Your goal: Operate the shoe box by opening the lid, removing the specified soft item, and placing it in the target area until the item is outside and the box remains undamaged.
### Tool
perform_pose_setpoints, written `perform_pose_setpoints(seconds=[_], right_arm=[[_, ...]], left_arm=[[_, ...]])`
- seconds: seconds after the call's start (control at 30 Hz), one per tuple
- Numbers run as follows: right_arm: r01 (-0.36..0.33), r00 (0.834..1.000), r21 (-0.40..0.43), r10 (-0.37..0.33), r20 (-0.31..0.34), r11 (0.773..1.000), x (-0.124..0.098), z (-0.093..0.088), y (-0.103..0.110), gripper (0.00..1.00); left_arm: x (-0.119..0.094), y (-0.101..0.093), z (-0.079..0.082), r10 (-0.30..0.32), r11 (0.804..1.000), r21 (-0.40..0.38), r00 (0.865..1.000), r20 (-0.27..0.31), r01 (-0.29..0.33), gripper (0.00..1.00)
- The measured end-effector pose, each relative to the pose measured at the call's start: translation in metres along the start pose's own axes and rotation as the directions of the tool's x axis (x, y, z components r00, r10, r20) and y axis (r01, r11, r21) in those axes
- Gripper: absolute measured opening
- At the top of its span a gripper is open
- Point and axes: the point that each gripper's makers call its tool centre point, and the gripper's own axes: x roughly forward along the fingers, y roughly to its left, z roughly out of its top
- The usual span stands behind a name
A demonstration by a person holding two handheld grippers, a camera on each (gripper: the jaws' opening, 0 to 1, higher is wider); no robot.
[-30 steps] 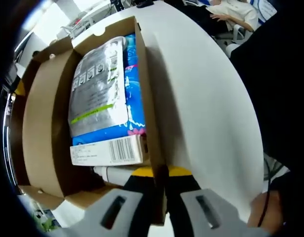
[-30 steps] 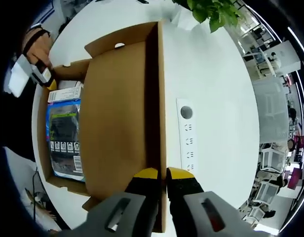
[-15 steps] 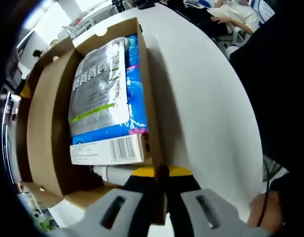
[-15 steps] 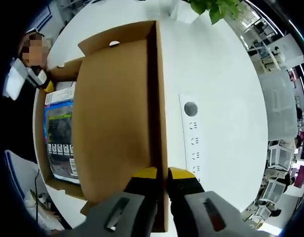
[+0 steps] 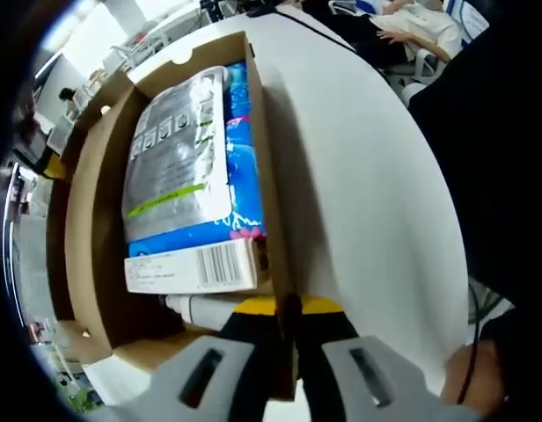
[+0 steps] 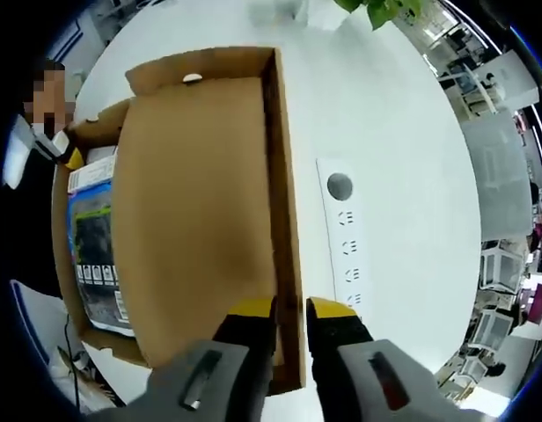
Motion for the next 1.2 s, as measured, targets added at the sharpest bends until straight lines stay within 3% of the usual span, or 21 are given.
perform_pose_setpoints(seconds=[1.2], right_arm=[[-0.013,1.0,-0.004,0.013,-0.023,1.0,0.029,-0.004,-0.002,0.14]], left_arm=[[0.003,0.0,-0.002,-0.008,1.0,0.001,1.0,-0.005,0.008,0.05]])
